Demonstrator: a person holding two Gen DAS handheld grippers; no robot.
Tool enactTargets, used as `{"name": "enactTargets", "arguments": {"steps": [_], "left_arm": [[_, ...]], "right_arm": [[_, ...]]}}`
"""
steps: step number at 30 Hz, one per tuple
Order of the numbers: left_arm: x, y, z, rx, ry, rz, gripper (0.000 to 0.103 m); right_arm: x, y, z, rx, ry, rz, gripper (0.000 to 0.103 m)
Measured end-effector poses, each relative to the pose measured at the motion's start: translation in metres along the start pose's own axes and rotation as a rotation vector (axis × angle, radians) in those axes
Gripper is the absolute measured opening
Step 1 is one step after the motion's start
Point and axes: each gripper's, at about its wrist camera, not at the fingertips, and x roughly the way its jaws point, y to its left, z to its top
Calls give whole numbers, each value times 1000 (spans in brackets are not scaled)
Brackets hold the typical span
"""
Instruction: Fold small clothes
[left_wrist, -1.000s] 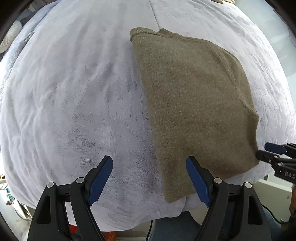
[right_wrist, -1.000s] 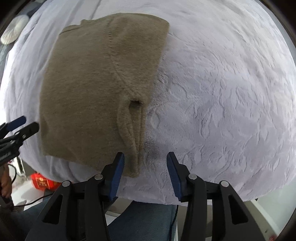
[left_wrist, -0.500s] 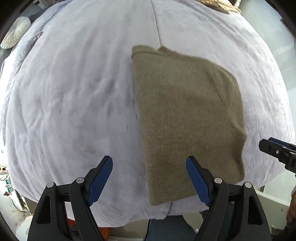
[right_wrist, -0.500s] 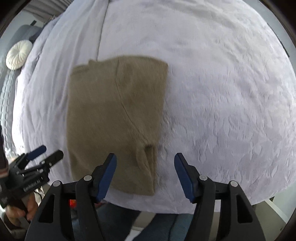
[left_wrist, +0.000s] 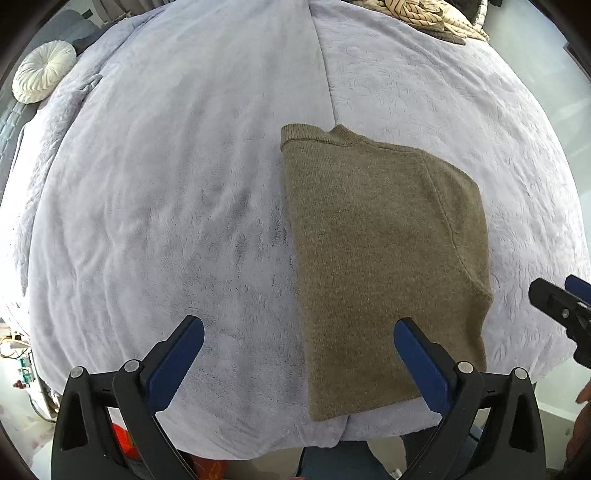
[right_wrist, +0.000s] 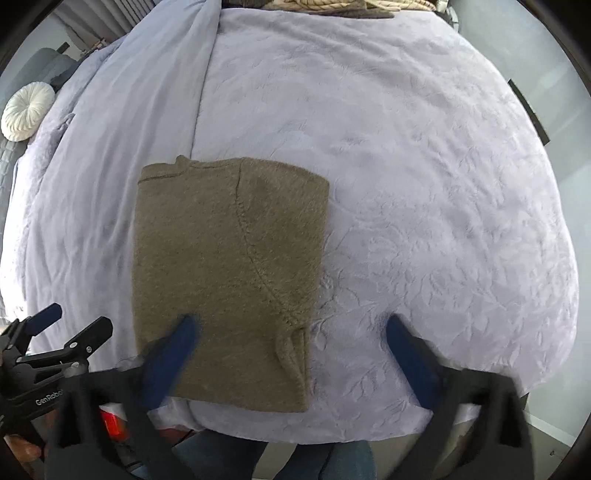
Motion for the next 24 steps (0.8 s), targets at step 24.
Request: {"name": "enactTargets", "arguments": {"steps": [24], "left_arm": [[0,5,8,-8,-20,26,103]], "right_arm": [[0,-5,2,33,9,-10,103]]}}
